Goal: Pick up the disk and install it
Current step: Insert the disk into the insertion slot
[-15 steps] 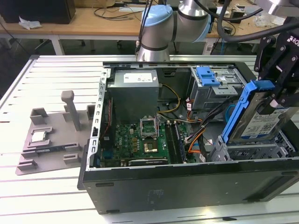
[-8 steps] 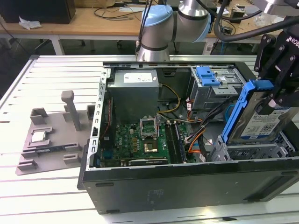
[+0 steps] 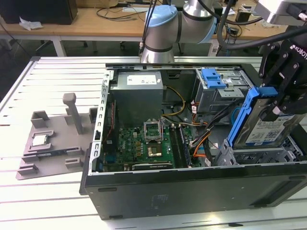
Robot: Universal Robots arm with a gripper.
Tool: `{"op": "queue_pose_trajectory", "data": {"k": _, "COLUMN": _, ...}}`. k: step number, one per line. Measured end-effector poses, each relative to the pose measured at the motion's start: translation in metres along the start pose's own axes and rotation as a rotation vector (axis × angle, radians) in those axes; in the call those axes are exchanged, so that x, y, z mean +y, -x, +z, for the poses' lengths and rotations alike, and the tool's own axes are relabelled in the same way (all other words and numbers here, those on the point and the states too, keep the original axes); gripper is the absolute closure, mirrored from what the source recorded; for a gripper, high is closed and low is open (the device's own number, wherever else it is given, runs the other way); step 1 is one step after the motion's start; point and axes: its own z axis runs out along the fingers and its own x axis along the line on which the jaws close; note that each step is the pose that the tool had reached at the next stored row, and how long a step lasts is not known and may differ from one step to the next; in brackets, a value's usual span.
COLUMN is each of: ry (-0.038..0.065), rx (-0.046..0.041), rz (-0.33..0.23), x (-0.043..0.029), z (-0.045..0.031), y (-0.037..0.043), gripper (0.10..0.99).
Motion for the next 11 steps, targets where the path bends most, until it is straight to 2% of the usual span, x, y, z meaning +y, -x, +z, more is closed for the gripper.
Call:
{"op": "queue_pose_trajectory", "data": {"k": 5, "ry": 0.000, "rx": -0.0006, "rz": 0.000, "x": -0.0003, "z": 0.0060, "y": -0.0001, "gripper": 0.718}}
{"op": "queue_pose_trajectory", "data": {"k": 11, "ry": 0.000, "rx": -0.0005, "rz": 0.000, "x": -0.0005, "z": 0.0088, "y": -0.0001, "gripper": 0.718}}
